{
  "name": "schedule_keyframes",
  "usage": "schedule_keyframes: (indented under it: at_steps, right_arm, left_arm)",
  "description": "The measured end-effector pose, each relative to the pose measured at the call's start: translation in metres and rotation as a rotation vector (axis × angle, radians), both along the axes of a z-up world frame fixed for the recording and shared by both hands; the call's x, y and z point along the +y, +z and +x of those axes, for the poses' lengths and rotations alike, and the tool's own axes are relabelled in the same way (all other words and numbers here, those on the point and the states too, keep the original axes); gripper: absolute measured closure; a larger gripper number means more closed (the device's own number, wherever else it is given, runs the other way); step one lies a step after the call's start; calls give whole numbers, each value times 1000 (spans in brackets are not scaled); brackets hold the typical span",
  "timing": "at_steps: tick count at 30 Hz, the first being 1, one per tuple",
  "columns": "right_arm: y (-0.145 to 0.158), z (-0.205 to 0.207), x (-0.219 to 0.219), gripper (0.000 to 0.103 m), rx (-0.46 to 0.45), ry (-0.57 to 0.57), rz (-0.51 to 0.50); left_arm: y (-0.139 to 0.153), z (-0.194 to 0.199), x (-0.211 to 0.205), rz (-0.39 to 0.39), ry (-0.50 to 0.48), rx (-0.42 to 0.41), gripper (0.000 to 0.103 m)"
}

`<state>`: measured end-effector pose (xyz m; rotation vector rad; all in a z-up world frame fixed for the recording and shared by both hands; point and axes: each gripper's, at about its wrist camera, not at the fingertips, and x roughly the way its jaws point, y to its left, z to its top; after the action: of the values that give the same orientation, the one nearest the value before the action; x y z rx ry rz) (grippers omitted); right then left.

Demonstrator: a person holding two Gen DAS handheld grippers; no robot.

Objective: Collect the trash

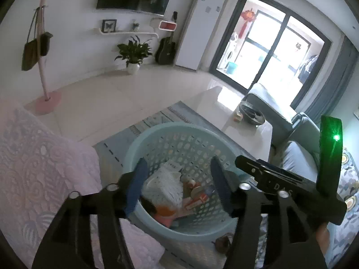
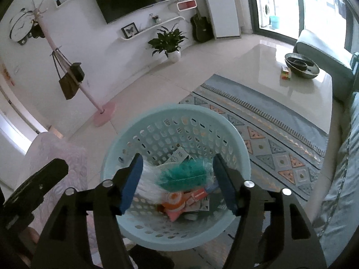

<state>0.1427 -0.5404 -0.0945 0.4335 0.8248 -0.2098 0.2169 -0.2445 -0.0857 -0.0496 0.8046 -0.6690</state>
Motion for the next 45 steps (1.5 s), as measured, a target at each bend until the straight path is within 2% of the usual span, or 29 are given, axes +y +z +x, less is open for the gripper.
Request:
schedule_keyframes:
  at_steps: [7, 11, 18, 22, 23, 24, 27, 31, 33, 36, 40, 45]
  right_arm:
    - [21, -13, 13, 37, -41, 23, -21]
    - [48, -27, 38, 36, -106, 53, -60]
    - [89, -63, 104, 35, -275, 98, -216]
    - [97, -88, 142, 35, -379, 68, -361]
    - [97, -96, 153, 35, -405, 27, -429]
    - [97, -102, 157, 35, -421, 17, -441]
    - [97, -110, 165, 34, -467, 42, -388]
    - [98, -116, 182, 34, -501, 57, -426]
    - [96, -116, 186, 34, -502, 71, -429]
    - [89, -118, 185, 34, -492, 86, -397]
    - [82, -113, 180, 34, -471, 93, -369]
    - [81, -107, 175, 34, -455, 111, -351]
  left_arm:
    - [18, -17, 29, -78, -8, -15, 37]
    - [42, -41, 58, -99, 34, -103, 23]
    - [74, -108, 114, -20, 244, -355, 13]
    - [71, -132, 141, 52, 387, -435, 11]
    - [70, -138, 146, 72, 423, -448, 11]
    - [68, -145, 152, 87, 460, -474, 11]
    - [62, -152, 163, 129, 531, -517, 11]
    - [58, -153, 177, 103, 596, -558, 11]
    - [55, -154, 180, 122, 631, -566, 11]
    - [57, -155, 175, 143, 636, -584, 7]
    - [55, -152, 172, 166, 623, -569, 7]
    - [56, -144, 180, 151, 629, -551, 7]
